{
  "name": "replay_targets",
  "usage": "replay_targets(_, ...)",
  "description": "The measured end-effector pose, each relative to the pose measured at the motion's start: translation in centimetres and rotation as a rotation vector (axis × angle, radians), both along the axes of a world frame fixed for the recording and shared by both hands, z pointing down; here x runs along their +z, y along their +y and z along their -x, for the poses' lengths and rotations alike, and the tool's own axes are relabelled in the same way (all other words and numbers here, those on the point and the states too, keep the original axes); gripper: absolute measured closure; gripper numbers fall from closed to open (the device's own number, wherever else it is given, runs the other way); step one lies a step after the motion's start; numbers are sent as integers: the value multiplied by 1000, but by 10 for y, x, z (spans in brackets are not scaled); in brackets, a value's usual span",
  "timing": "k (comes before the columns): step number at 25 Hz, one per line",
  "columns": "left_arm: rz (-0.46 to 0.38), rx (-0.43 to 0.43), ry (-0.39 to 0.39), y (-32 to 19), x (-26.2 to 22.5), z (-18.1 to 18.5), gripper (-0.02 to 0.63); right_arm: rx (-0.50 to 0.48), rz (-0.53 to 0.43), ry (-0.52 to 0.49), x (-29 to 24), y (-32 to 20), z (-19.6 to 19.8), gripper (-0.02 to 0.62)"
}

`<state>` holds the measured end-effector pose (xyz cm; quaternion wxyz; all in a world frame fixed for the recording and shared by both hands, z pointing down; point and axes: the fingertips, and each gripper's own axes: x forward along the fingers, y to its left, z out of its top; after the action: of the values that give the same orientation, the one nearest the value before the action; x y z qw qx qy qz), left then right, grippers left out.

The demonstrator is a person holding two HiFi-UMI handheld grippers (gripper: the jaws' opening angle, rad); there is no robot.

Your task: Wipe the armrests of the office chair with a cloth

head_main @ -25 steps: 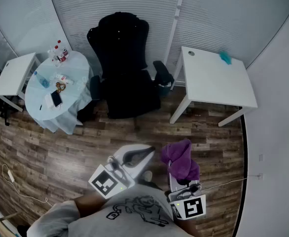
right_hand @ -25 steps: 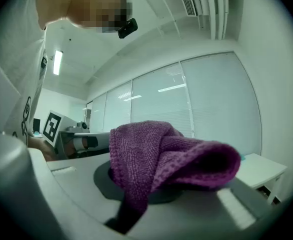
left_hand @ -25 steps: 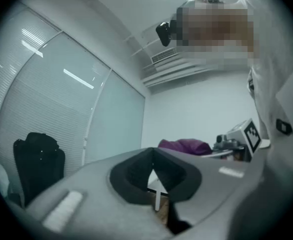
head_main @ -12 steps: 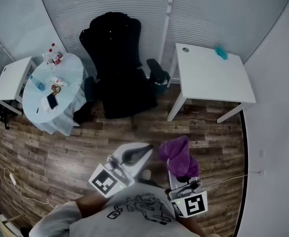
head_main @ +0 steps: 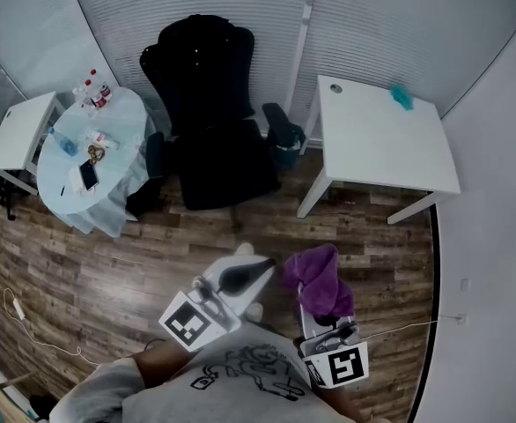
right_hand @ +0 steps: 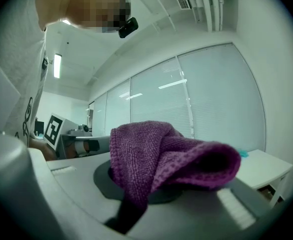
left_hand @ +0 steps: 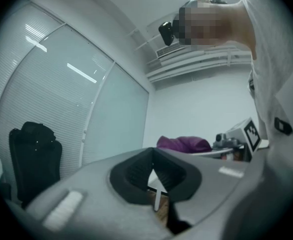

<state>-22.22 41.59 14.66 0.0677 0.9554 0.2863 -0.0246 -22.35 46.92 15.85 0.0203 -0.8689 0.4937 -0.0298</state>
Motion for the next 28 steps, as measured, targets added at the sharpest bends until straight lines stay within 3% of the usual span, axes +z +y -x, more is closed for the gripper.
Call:
replay_targets(3, 17, -11, 11, -15, 2, -23, 605, -9, -26, -12, 1, -11, -22, 561)
replay_targets(7, 36, -13, 27, -39, 5, -64, 605, -22, 14, 2, 8, -39, -63, 560)
replay_targets(22, -4, 3, 32, -183, -4, -263, 604, 2, 13, 22, -11, -189, -265, 560)
replay_targets(28, 0, 17, 37, -222, -6, -311, 604, 14, 19, 27, -11, -228, -314, 559)
